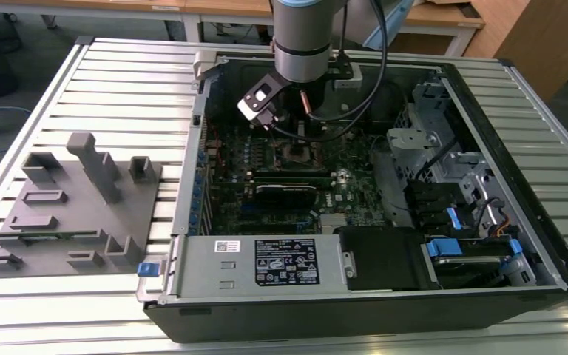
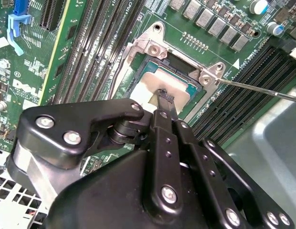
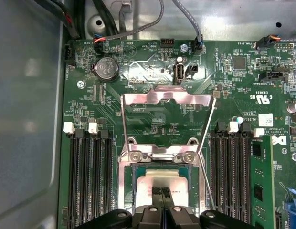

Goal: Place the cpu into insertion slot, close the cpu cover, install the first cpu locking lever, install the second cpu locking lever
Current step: 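Place the cpu into insertion slot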

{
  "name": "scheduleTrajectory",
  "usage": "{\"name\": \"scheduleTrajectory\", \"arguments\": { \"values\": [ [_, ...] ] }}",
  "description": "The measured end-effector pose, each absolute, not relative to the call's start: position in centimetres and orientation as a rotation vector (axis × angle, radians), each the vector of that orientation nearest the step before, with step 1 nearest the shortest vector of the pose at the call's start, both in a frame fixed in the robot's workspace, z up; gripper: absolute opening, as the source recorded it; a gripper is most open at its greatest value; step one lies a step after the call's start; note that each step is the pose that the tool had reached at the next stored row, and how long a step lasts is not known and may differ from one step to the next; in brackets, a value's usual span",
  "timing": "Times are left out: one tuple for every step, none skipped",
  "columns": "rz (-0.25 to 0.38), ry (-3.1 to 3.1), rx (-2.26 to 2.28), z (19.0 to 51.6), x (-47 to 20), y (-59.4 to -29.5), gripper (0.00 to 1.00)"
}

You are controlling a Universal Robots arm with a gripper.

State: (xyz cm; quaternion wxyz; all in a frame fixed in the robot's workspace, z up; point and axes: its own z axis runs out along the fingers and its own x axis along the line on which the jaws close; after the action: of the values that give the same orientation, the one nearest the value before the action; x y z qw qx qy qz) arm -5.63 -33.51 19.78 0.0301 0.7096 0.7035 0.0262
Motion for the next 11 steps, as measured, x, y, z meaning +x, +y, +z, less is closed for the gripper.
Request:
{"name": "scheduleTrajectory", "arguments": {
  "values": [
    [0.081, 2.169, 2.187, 19.75, -5.63, -33.52, 0.1],
    [0.081, 2.169, 2.187, 19.74, -5.63, -33.52, 0.1],
    [0.081, 2.169, 2.187, 19.73, -5.63, -33.53, 0.1],
    [0.081, 2.169, 2.188, 19.72, -5.64, -33.53, 0.1],
    [0.081, 2.169, 2.187, 19.73, -5.64, -33.53, 0.1],
    [0.081, 2.169, 2.187, 19.73, -5.64, -33.53, 0.1],
    [0.081, 2.169, 2.187, 19.73, -5.64, -33.53, 0.1],
    [0.081, 2.169, 2.187, 19.73, -5.64, -33.53, 0.1],
    [0.081, 2.169, 2.187, 19.73, -5.64, -33.53, 0.1],
    [0.081, 2.169, 2.187, 19.74, -5.64, -33.53, 0.1],
    [0.082, 2.169, 2.188, 19.77, -5.63, -33.52, 0.1]
  ]
}}
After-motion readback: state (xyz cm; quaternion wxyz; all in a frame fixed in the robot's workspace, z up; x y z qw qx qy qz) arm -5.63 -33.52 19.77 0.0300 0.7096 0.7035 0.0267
